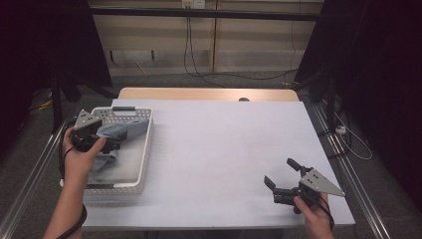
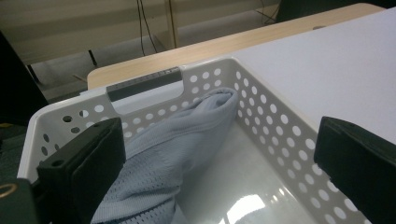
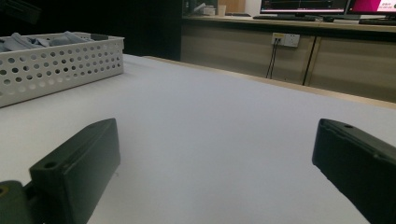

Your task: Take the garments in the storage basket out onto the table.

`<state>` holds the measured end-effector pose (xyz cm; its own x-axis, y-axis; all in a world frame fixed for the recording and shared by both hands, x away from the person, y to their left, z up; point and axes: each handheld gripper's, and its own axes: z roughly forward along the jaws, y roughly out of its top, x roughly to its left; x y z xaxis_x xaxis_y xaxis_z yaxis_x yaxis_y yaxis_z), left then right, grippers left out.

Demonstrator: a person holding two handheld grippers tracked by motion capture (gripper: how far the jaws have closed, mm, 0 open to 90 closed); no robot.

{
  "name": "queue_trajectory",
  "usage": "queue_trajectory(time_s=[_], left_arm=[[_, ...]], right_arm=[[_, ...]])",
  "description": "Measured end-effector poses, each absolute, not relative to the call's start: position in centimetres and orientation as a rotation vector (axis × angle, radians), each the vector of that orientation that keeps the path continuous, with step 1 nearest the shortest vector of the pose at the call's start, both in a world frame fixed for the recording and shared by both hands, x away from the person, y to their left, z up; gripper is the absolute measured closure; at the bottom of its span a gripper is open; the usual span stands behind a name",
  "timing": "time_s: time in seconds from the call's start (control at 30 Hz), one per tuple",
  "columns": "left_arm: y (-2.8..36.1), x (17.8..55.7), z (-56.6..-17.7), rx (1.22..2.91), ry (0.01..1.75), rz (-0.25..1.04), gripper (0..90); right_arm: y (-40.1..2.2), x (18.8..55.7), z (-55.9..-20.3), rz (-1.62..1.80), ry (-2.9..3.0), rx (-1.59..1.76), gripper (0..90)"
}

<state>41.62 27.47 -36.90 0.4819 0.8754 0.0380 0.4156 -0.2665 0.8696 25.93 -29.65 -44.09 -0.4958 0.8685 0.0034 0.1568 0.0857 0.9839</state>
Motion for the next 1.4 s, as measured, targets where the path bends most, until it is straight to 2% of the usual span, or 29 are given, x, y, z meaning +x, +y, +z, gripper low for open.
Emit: queue_trajectory(time_s=[1.4], left_arm=[[30.3, 43.8, -39.6, 1.935, 1.241, 0.667, 3.0]], right_arm=[[-29.6, 25.8, -44.2, 1.458, 1.762, 1.003, 0.8]])
